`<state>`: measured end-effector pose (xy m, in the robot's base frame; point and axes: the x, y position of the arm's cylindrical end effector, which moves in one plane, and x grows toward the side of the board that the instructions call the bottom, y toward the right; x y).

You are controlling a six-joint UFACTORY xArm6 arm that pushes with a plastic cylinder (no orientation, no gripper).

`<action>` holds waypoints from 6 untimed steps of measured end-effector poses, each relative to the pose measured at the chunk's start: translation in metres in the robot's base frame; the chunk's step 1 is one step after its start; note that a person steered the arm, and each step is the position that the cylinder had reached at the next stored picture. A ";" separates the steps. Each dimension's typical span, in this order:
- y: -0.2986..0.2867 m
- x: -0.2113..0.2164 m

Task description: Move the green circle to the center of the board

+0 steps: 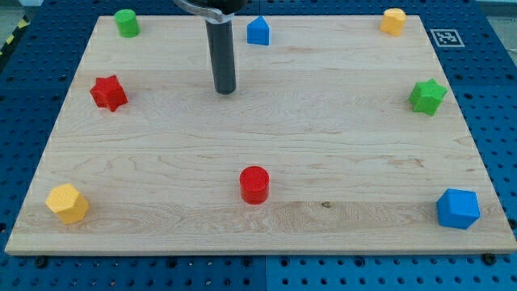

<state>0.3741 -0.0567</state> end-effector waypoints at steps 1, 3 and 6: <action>0.001 0.000; -0.005 -0.002; -0.204 -0.060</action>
<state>0.3138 -0.2606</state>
